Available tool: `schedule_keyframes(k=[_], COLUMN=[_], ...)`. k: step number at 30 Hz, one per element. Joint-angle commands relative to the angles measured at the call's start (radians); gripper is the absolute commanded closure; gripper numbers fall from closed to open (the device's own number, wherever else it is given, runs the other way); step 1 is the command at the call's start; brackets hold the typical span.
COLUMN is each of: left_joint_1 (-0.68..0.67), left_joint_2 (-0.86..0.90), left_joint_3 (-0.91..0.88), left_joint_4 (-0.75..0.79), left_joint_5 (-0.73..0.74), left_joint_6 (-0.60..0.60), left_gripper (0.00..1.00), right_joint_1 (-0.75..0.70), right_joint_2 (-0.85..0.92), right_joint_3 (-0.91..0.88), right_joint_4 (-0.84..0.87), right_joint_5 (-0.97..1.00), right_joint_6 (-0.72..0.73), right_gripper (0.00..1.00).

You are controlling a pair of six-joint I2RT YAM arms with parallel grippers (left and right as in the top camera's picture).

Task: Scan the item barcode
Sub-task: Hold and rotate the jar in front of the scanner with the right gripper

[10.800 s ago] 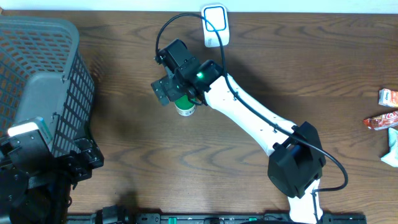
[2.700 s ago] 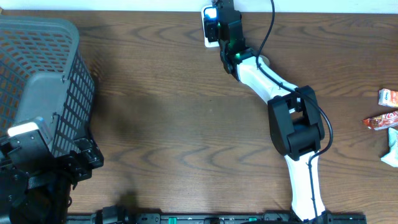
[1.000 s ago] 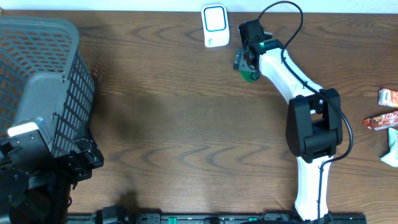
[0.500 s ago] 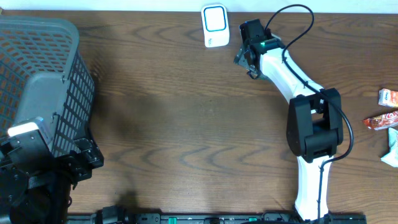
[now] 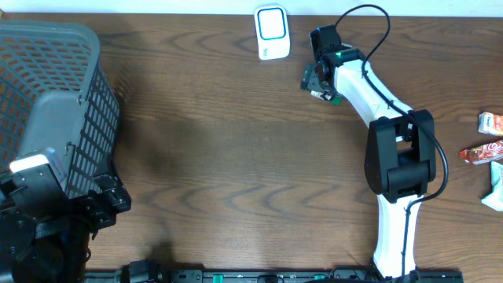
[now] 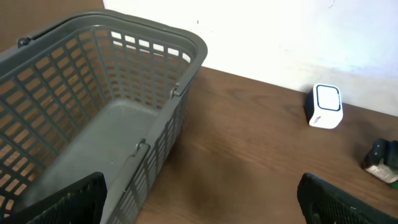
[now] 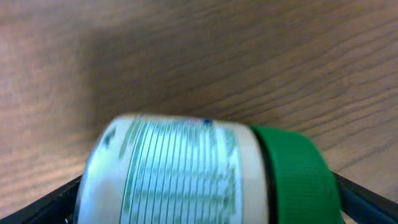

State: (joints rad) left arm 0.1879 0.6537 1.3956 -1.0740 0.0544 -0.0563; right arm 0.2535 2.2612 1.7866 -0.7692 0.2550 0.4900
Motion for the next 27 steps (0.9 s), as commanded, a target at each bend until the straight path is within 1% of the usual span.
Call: schedule_keyframes(k=[1,5,8,12,17,19,24,27], left_joint_1=[-0.003,-0.003,-0.003,-0.003,-0.003,-0.003,-0.003,-0.003], left_joint_2=[-0.002,-0.002,-0.002,-0.002,-0.002,-0.002,-0.002,-0.002], left_joint_3=[-0.001,-0.001,-0.001,-0.001,-0.001,-0.001,-0.001,-0.001], left_joint_4=[0.0,0.0,0.0,0.0,0.0,0.0,0.0,0.0], left_joint_5=[0.01,0.01,0.01,0.01,0.01,0.01,0.01,0.01], left_joint_6=[-0.009,-0.009,-0.009,-0.009,-0.009,-0.009,-0.009,-0.009], left_gripper=[0.02,0.02,0.02,0.02,0.02,0.02,0.02,0.02], right_joint_1=[0.005,0.005,0.005,0.005,0.003,0.002,0.002,-0.002], right_joint_2=[0.015,0.015,0.015,0.015,0.015,0.015,0.014,0.006], right_joint_3=[0.0,0.0,0.0,0.0,0.0,0.0,0.0,0.0], right_joint_4=[-0.014,-0.062,-0.074,-0.041,-0.019,-0.013,0.007,-0.004], right_joint_5=[-0.035,-0.049,-0.048,-0.048,-0.048,-0.047,-0.048,-0.048], right_joint_6=[-0.085,-0.101,-0.078,-0.047,-0.023,-0.002,0.014,0.007], right_gripper=[0.01,0.01,0.06,0.14,0.18,0.16,0.01,0.01])
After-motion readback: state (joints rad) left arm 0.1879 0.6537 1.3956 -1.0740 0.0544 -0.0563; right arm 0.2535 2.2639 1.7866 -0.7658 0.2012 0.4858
